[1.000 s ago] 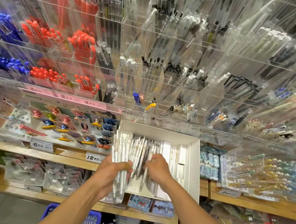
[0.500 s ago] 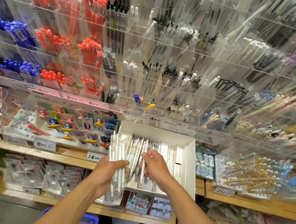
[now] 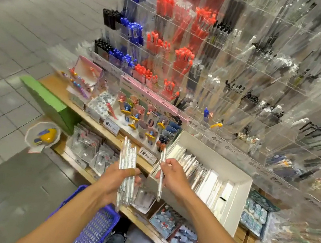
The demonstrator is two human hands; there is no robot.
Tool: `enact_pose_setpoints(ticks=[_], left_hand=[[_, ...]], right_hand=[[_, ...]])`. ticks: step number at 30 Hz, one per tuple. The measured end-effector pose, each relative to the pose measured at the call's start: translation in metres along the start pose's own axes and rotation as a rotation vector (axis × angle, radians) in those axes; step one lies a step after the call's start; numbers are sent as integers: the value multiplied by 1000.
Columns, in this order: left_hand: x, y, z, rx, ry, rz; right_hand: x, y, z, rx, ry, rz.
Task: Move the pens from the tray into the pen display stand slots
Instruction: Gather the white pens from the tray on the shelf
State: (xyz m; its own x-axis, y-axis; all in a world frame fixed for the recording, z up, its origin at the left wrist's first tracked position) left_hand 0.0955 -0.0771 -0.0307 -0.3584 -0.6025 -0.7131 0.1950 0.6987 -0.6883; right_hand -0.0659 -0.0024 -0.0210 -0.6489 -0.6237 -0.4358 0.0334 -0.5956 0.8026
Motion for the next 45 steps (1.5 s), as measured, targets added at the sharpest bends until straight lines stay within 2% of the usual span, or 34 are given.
enact_pose_setpoints(ticks=[3,9,16,19,25,31,36,45], left_hand=[[-21,19,55,-145,-134,-17],[-76,103,170,-359,-447,21],[-119,235,277,-563,-710,137],[-107,287,320,-601,-763,153],[-38,395,402,-655,-817,194],[75,530,462,-674,-897,300],[154,614,482,-584,-964,426],[307,707,515,-258,-997,539]], right_hand=[[-14,17,-42,-45,149,72],[-54,11,-154,-232,407,212],[-121,-58,-301,-268,705,100],[-134,-100,-365,-337,764,70],[-129,-226,-481,-608,780,110],[-72,-364,-593,-814,739,190],[-26,-468,-644,-886,737,60],[45,-579,-746,-985,760,213]])
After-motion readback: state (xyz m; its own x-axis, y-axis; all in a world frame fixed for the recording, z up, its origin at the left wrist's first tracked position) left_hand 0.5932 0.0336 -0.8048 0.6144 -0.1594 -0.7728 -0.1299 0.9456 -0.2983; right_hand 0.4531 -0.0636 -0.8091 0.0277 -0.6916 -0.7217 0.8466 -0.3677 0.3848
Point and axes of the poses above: each hand's wrist, its own x-axis towards the middle knuckle, its own z-axis out of the back of the hand, y = z × x, the point moved 10 cm from there along x, towards the middle knuckle, and after that the axes turned 12 degrees about -y, right-handed, at the moved point
